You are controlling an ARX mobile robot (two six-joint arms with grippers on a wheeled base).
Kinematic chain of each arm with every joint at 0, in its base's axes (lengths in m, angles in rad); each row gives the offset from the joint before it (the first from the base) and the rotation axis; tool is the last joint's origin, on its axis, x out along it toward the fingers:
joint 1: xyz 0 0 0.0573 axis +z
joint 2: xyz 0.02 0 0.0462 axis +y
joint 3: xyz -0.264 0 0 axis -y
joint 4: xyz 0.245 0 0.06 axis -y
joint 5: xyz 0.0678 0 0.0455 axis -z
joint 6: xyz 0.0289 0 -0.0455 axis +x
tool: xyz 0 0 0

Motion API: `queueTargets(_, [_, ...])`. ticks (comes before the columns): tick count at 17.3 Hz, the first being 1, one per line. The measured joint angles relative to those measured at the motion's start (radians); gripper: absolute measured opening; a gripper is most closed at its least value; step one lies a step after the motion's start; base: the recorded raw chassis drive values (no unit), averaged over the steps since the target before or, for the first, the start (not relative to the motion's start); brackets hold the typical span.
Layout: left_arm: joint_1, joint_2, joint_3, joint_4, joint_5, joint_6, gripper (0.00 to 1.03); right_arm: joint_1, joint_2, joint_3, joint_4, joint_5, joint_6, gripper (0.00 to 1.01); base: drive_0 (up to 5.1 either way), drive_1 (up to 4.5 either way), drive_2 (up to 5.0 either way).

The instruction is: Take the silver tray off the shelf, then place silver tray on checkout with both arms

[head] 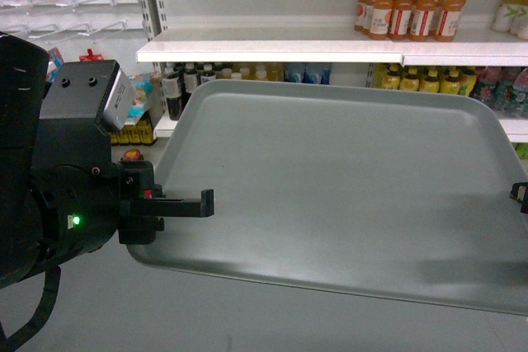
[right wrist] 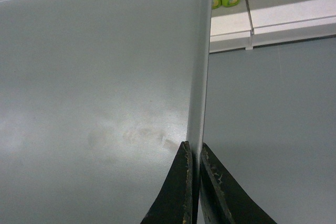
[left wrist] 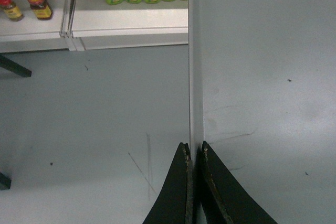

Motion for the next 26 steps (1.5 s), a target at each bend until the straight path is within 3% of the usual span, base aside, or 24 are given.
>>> queueTargets(26, [-0.001, 0.000, 0.000, -0.008, -0.002, 0.002, 0.02, -0.001, 0.000, -0.002, -0.006, -0.002, 0.000, 0.02, 0.1, -4.26, 4.4])
